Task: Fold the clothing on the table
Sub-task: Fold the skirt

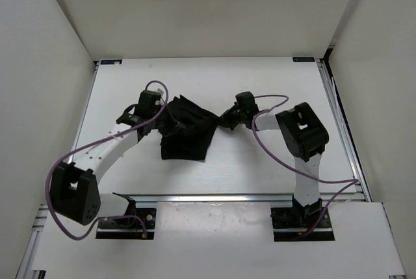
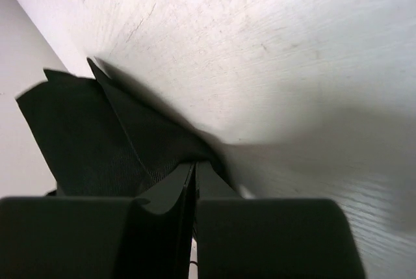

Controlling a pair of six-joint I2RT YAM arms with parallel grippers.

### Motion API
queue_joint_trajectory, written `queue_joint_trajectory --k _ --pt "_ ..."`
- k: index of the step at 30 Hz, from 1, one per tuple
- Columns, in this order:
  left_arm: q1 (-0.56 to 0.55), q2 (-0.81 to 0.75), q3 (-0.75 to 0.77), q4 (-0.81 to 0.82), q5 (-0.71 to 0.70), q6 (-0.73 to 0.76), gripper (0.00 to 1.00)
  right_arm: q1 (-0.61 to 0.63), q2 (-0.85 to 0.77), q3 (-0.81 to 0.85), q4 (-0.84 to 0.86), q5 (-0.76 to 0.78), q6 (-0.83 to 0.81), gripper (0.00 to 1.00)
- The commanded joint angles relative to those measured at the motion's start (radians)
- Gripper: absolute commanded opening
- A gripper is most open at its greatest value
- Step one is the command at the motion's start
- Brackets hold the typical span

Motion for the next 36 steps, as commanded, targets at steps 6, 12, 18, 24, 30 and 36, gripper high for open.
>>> queue_joint_trajectory --k 6,12,18,24,30,36 --pt "-0.095 -0.154 -0.164 0.038 0.055 -0.128 0.0 0.0 0.032 0.012 -0.001 0.029 -0.016 0.0" --pt "-0.137 -0.223 -0.26 0.074 0.186 -0.214 0.71 0.007 0.016 0.032 -0.038 0.044 -0.037 0.0" --pt "-0.086 -0.263 -0.173 0.078 0.241 -0.199 0.65 -0.006 -0.028 0.053 -0.073 0.066 -0.069 0.0" --pt "0.072 -0.218 -0.103 0.069 0.198 -0.115 0.08 -0.026 -0.219 0.037 -0.2 0.191 -0.187 0.0" --pt "0.038 -0.096 -0.087 0.15 0.126 -0.064 0.0 -0.057 -0.358 0.064 -0.242 0.107 -0.443 0.0" --pt "0.053 0.056 -0.034 0.184 0.072 0.016 0.0 0.001 -0.267 0.182 -0.386 -0.224 -0.589 0.0"
